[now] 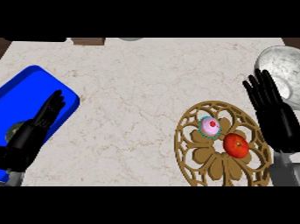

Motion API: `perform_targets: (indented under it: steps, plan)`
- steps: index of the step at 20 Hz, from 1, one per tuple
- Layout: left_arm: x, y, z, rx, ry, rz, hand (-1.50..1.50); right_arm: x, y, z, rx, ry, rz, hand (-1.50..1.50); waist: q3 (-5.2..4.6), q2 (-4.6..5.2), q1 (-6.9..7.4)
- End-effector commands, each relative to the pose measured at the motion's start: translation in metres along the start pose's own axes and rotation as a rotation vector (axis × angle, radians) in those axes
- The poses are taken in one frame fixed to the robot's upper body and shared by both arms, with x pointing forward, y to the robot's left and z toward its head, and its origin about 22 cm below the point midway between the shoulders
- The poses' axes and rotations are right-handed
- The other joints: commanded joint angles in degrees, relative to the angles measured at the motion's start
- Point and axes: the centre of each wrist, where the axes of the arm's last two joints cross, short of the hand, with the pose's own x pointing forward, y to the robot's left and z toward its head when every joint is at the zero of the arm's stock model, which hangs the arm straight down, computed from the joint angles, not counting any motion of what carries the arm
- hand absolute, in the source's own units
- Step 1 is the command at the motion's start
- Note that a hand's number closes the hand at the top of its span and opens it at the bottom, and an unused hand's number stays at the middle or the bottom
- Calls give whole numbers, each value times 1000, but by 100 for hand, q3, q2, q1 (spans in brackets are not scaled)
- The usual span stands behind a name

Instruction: Pick the tomato from the placemat and place it in the bowl

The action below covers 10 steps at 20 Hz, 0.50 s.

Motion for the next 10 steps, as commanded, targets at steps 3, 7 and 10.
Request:
perform_targets:
  steps: [3, 7, 10]
  plan:
    - [-4, 28, -1, 198, 28, -41, 0, 57, -14, 4, -106, -114, 323, 150, 4, -124, -249]
    - [4, 41, -6, 281, 32, -54, 0, 68, -99, 36, -221, 207, 913, 150, -270, 107, -597]
    - [-6, 50, 2, 381, 91, -35, 0, 47, -113, 76, -640, 333, 891, -150, -60, -117, -751]
